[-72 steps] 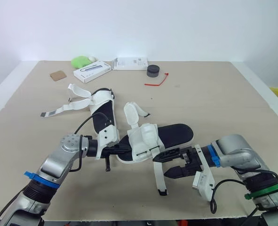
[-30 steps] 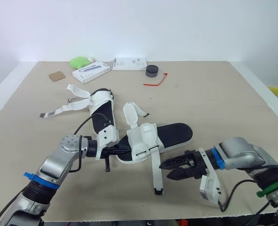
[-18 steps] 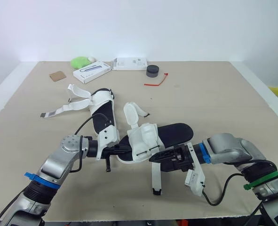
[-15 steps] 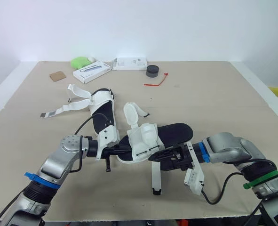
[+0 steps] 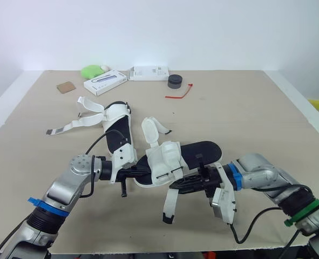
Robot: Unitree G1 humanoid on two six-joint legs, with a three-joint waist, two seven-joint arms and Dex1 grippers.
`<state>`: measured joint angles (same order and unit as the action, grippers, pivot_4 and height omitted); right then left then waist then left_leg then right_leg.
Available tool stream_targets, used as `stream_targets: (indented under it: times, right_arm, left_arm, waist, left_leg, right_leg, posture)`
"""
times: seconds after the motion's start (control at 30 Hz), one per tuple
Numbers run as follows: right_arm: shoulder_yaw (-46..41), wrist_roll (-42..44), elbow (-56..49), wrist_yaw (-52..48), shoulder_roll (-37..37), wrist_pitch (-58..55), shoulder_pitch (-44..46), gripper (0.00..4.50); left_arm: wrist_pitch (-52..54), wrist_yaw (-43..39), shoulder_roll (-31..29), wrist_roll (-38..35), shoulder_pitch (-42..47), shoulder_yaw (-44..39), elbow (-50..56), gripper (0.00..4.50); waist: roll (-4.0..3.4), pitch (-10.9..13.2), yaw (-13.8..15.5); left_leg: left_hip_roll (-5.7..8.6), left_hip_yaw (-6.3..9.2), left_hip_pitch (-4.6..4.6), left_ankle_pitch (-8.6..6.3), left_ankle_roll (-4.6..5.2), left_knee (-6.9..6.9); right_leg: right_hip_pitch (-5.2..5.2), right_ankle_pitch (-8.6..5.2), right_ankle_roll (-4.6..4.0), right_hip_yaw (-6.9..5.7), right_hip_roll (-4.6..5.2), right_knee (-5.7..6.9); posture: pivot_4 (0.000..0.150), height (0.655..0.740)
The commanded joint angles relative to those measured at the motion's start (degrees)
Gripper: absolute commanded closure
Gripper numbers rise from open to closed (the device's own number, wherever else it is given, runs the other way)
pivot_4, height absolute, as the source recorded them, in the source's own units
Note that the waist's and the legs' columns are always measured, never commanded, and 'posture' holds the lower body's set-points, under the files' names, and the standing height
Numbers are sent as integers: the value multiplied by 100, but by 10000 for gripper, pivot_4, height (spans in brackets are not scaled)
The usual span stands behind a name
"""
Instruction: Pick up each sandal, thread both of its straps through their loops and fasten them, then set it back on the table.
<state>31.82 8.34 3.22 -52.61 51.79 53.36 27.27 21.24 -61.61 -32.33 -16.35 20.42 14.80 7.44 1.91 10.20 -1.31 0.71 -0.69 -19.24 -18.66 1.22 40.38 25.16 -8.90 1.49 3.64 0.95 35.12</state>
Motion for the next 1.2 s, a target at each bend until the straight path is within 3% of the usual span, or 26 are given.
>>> stream_targets:
  times: [0.03,0.23,0.47,0.73,1.2]
  right_arm:
    - [-313,1244,-569,-238,55,-1439,-231,44343]
    - [-843,2970,-1650,-643,113,-3975,-538,44343]
    - [-1498,3923,-2628,-863,127,-5936,-765,44343]
    - [-2005,3857,-2869,-1014,-49,-6909,-817,44343]
    - [-2733,4982,-2562,440,-781,-9540,-187,44343]
  left_arm:
    - [37,0,-38,72,-66,54,-10,45000]
    - [5,-8,-46,92,-69,65,-34,45000]
    - [8,6,-44,96,-93,72,-9,45000]
    - [1,19,-20,99,-92,104,-14,45000]
    - [7,18,-7,88,-101,110,-23,45000]
  waist:
    - [0,0,3]
    - [0,0,10]
    - [-1,0,11]
    - [-1,0,11]
    - [-1,0,10]
  left_leg:
    - [0,0,0,0,0,0]
    - [-3,2,-1,0,0,0]
    - [-4,21,-15,-1,0,0]
    - [-3,36,-24,-3,-1,0]
    - [-2,41,-27,-3,-1,0]
  right_leg:
    - [0,0,0,0,0,0]
    - [1,1,4,-4,-1,0]
    - [10,7,27,-25,-1,-2]
    - [12,3,28,-39,0,-5]
    - [12,3,29,-42,1,-5]
  posture:
    - [1500,7400]
    - [1500,7400]
    - [1500,7400]
    - [1500,7400]
    - [1500,7400]
